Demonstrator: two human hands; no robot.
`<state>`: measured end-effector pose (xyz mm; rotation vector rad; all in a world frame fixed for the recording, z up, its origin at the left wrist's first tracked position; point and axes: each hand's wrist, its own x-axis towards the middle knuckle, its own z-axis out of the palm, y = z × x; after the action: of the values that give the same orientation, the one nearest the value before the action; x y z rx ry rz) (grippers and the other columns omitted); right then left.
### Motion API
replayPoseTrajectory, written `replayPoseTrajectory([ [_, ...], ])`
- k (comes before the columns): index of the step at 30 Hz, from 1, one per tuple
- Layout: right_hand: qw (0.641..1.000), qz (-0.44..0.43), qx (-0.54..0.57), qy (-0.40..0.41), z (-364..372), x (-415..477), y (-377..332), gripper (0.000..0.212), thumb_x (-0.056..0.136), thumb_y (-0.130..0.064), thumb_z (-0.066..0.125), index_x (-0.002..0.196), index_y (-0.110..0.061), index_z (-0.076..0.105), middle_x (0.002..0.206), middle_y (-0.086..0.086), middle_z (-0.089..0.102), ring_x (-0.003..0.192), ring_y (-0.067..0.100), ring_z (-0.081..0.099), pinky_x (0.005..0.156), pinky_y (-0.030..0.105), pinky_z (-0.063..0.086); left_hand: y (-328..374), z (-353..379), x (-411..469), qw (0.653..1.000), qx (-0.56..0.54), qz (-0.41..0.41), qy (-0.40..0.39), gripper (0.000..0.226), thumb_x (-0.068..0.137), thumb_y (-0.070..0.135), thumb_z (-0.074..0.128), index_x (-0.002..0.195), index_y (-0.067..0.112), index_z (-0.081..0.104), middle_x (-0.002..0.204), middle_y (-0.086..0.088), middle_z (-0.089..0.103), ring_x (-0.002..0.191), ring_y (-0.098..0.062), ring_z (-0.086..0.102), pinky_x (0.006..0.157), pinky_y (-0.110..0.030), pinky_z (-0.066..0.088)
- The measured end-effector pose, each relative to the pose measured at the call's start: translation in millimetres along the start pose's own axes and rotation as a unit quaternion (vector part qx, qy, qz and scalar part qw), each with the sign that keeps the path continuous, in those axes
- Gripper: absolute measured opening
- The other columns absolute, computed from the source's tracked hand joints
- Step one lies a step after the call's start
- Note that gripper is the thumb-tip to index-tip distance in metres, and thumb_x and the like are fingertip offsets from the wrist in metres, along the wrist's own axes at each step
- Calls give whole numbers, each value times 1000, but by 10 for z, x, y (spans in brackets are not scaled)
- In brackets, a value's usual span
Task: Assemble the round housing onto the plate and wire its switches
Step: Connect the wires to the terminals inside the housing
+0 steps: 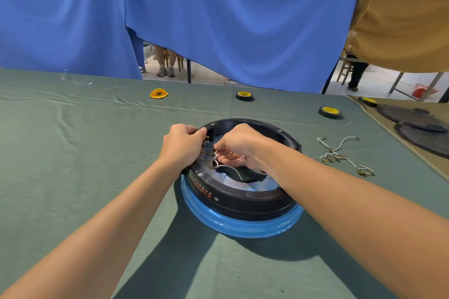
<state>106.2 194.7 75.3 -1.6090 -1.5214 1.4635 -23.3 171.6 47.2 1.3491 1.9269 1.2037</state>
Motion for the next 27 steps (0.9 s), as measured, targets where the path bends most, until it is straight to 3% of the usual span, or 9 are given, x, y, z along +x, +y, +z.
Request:
replayPoseTrajectory([
  [3,1000,-12,18,-3,1,18,-27,5,91,2,59,93,4,63,62,11,59,41,11,55,46,20,54,-14,5,-42,998,-24,-17,46,26,92,37,65,90,15,78,77,-6,70,78,-22,59,66,-31,43],
  [8,1000,-23,21,-3,13,36,3,9,90,1,60,96,7,65,64,12,61,45,12,57,52,22,57,-21,6,-70,991,-89,-64,72,25,84,39,75,101,21,79,91,-1,74,95,-22,67,91,-39,55],
  [11,1000,-19,23,-1,21,52,20,9,90,-1,62,95,5,67,67,11,63,49,12,60,54,22,58,-25,16,-47,989,-105,-77,65,20,84,39,75,95,23,79,85,0,74,91,-24,69,89,-42,57],
  [17,999,-22,25,9,17,70,48,7,89,1,63,92,5,68,71,12,65,53,13,60,55,22,57,-65,59,-8,975,-191,-108,46,17,82,35,78,91,20,79,95,-13,75,97,-36,70,90,-49,56],
  [27,999,-41,11,20,42,32,44,9,90,3,61,94,7,69,81,17,66,60,17,60,67,26,59,-80,71,-19,966,-226,-116,49,21,82,32,79,96,17,79,95,-11,76,91,-31,72,88,-46,58],
])
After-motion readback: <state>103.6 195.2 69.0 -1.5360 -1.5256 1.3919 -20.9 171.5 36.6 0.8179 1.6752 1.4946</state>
